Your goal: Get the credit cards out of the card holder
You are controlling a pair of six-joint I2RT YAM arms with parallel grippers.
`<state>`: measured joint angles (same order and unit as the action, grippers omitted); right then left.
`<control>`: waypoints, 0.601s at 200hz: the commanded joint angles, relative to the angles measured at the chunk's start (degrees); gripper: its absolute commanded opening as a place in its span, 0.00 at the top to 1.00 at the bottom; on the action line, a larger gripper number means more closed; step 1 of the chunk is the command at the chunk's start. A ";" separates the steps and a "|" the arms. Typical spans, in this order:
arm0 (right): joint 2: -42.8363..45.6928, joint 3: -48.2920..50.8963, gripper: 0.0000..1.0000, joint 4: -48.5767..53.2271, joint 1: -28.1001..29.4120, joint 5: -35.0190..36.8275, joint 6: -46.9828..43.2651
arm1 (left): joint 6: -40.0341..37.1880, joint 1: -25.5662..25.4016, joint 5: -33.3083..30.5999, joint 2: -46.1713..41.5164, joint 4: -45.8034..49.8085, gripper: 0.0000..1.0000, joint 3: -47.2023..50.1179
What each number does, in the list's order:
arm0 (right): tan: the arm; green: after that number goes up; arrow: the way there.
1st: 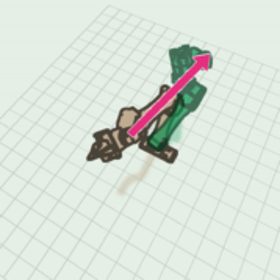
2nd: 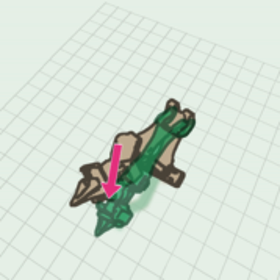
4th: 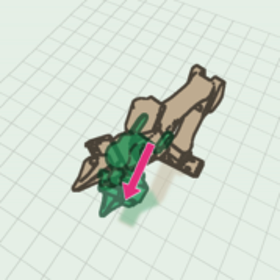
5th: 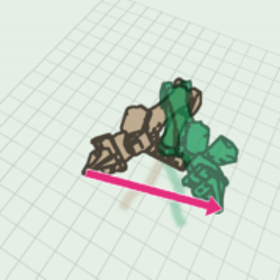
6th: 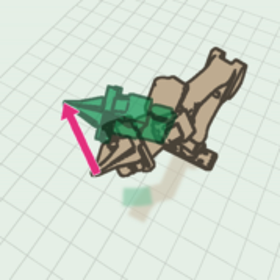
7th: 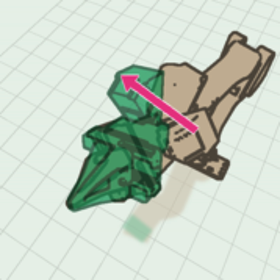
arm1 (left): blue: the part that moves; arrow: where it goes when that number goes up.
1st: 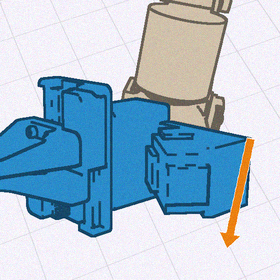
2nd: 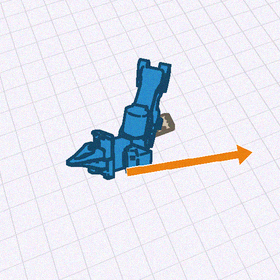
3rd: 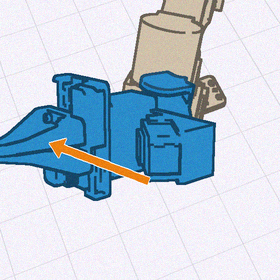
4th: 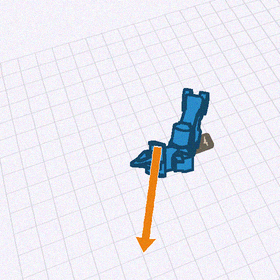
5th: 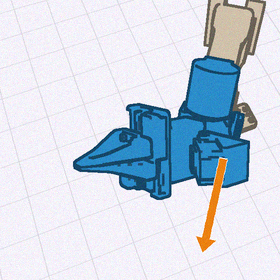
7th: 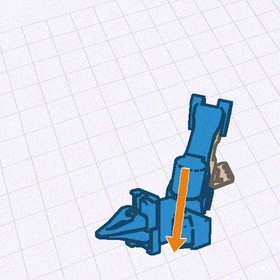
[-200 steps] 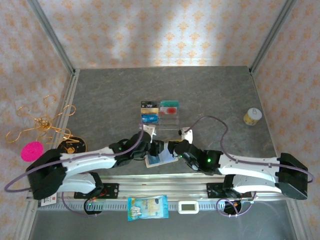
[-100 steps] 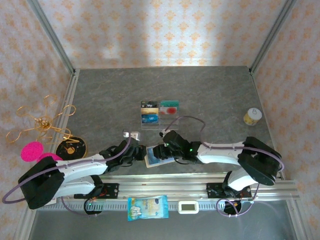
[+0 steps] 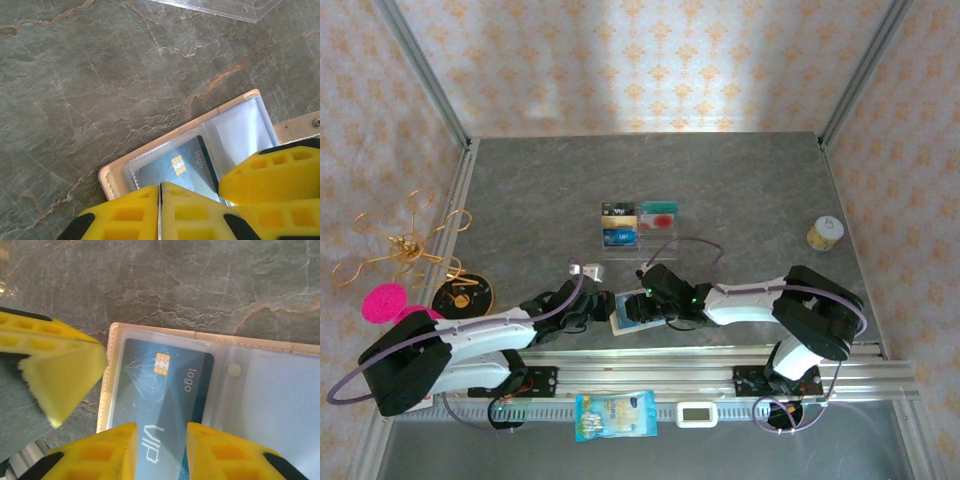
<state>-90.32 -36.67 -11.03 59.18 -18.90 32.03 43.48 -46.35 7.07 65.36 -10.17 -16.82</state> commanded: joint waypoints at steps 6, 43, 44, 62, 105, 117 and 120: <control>-0.80 0.42 0.71 -0.60 -0.24 1.16 1.70 | -0.55 0.36 0.18 -1.21 -0.90 0.90 0.38; 0.45 -0.81 0.73 6.64 1.57 11.89 2.71 | -0.42 0.30 0.87 -2.79 -0.74 0.90 0.30; 0.47 -0.88 0.73 6.86 1.65 12.27 2.79 | -0.42 0.34 0.90 -2.83 -0.78 0.90 0.30; 1.70 -1.33 0.72 8.55 3.09 16.66 3.55 | -0.68 0.34 1.10 -3.60 -0.38 0.90 -0.04; 4.92 -1.86 0.68 6.61 4.41 16.12 0.98 | -1.29 -1.30 2.96 -2.22 -1.82 0.90 -2.15; 5.98 -1.36 0.69 5.80 4.00 14.69 0.59 | -1.64 -2.05 2.96 -0.75 -2.71 0.91 -2.72; 6.03 -1.27 0.69 5.64 3.67 14.12 0.51 | -1.69 -2.22 2.95 -0.28 -2.93 0.92 -2.77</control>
<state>-87.31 -37.30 -5.52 63.33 -5.91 33.98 43.44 -47.22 8.99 62.92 -10.33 -17.19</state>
